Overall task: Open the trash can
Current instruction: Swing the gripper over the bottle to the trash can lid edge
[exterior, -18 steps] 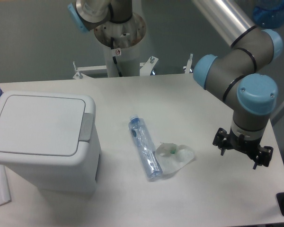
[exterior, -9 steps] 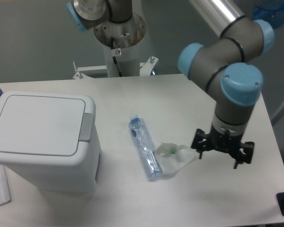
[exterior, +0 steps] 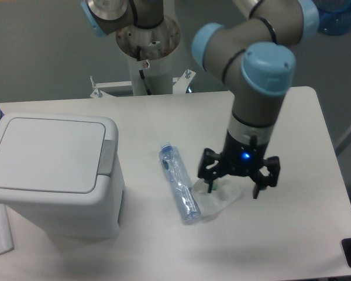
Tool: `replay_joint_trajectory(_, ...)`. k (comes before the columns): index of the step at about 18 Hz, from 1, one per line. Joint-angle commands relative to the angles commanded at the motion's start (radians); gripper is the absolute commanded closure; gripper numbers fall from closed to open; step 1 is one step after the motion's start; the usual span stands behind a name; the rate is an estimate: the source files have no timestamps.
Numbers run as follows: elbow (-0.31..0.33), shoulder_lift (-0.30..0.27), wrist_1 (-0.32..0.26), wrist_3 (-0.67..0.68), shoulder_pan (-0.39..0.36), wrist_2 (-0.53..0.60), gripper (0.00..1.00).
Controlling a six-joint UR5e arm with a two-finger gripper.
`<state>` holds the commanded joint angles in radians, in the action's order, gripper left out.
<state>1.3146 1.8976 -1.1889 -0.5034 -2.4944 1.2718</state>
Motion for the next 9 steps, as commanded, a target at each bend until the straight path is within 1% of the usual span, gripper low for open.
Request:
replay_joint_trajectory(3,0.002,-0.011,0.009,0.078,0.04,-0.023,0.0)
replay_joint_trajectory(6,0.006,-0.031,0.006,0.082,0.08,-0.034,0.0)
replay_joint_trajectory(8,0.026,-0.052,0.008,0.082,0.089,-0.069,0.0)
replay_joint_trajectory(9,0.041,-0.075,0.008,0.082,0.092,-0.083,0.0)
